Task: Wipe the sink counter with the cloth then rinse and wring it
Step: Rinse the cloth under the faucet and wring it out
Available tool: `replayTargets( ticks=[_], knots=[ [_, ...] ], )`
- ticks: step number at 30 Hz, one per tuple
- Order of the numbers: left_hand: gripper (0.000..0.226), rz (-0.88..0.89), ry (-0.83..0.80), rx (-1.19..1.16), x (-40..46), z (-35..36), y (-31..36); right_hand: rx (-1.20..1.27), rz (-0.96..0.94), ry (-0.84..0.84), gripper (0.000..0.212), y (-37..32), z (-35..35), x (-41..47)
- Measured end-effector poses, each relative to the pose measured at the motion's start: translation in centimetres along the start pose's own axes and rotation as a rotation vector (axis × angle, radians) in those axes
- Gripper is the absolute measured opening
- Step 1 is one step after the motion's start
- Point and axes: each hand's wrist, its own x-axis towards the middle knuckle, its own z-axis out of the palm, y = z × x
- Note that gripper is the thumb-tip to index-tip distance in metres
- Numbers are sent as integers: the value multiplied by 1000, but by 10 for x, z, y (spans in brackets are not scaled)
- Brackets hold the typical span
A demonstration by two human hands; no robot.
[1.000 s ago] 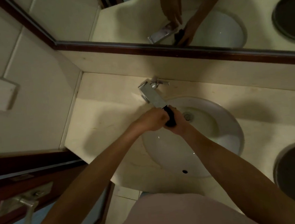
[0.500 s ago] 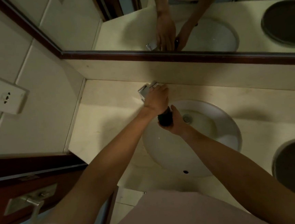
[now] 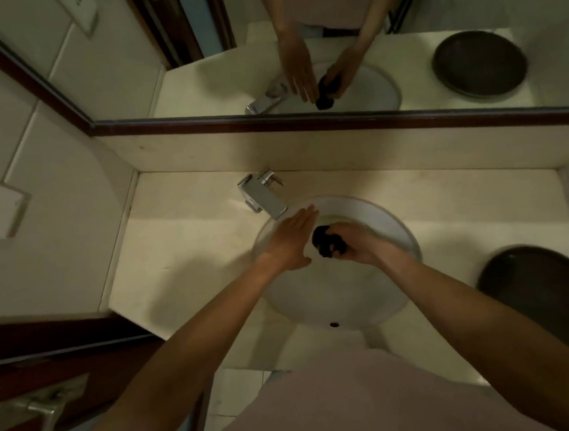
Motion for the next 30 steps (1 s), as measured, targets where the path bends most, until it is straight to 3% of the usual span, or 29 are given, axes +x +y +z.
replayTargets(
  ticks=[3, 6, 8, 10, 13, 15, 17, 20, 22, 24, 27, 30],
  knots=[
    [125, -174, -72, -455, 5, 4, 11, -195, -25, -91, 23, -20, -7, -27],
    [73, -232, -74, -1035, 4, 0, 24, -149, -27, -180, 40, -41, -11, -53],
    [52, -244, -79, -1138, 4, -7, 28, -205, -16, -188, 45, -55, -18, -65],
    [44, -209, -99, -1015, 5, -12, 28, -446, 8, -154, 45, -66, -24, -73],
    [32, -51, -150, -515, 5, -30, 33, -831, 107, -99, 43, -63, -22, -74],
    [28, 44, -130, -168, 4, -43, 38, -946, 197, -99, 51, -51, -15, -65],
    [26, 64, -145, -11, 7, -45, 37, -971, 236, -110, 56, -36, -12, -55],
    [42, -114, -243, -33, 10, -35, 21, -611, 164, -228, 47, -23, -21, -48],
    [47, -265, -264, -248, 7, -30, 15, -205, 175, -309, 49, -17, -25, -51],
    [43, -379, -253, -478, 4, -24, 19, 22, 141, -230, 44, -9, -19, -49],
    [31, -447, -271, -678, -7, -19, 40, 214, 68, -6, 31, 6, 2, -36],
    [31, -482, -179, -673, -16, -10, 57, 213, 92, -19, 33, 13, 17, -35]
  ],
)
